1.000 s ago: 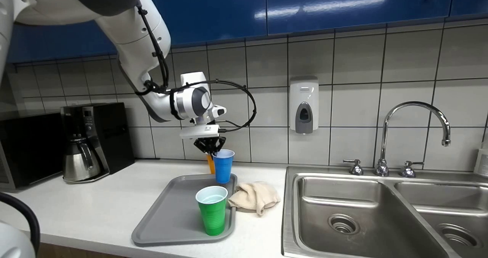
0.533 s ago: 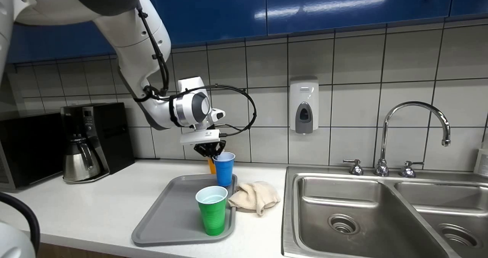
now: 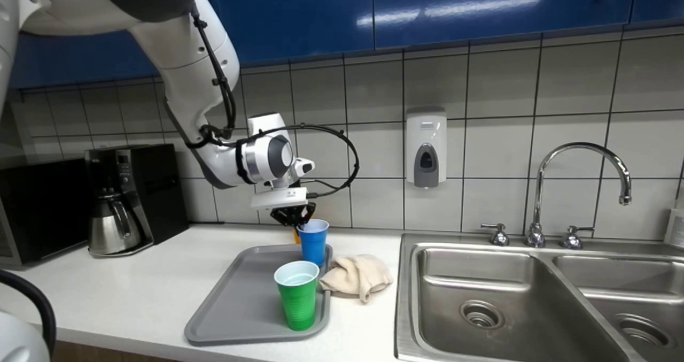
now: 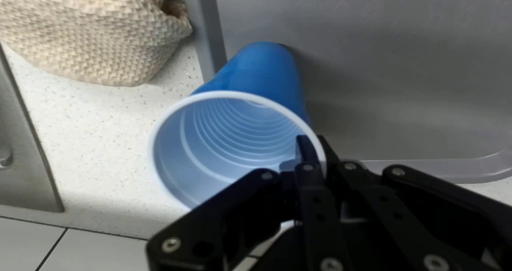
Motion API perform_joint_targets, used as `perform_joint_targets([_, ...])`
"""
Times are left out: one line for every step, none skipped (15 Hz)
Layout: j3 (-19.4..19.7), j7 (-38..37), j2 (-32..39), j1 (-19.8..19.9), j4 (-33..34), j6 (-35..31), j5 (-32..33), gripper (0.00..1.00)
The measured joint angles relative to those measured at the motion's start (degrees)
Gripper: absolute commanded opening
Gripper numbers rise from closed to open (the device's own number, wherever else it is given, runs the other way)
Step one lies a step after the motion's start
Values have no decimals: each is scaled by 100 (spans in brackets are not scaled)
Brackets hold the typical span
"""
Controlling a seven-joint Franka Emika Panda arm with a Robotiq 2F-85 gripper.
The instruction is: Put the cups on the tray
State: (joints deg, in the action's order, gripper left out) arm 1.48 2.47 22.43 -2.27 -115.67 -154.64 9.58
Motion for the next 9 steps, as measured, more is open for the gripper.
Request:
perform_joint_targets([0, 0, 0, -1, -14, 0, 4, 1])
perform_joint_targets([0, 0, 0, -1, -27, 0, 5, 29])
perform_joint_targets([1, 0, 0, -1, -40, 0, 5, 31])
perform_joint_targets([5, 0, 0, -2, -51, 4, 13, 37])
perform_joint_targets([10, 0, 0, -2, -59, 6, 24, 45])
perform_joint_targets([18, 0, 0, -4, -63, 8, 43, 52])
perform_joint_targets([33, -8, 0, -8, -64, 9, 67, 60])
perform_joint_targets([55, -11, 0, -18, -64, 9, 90, 67])
perform_joint_targets([72, -13, -1, -24, -64, 10, 99, 75])
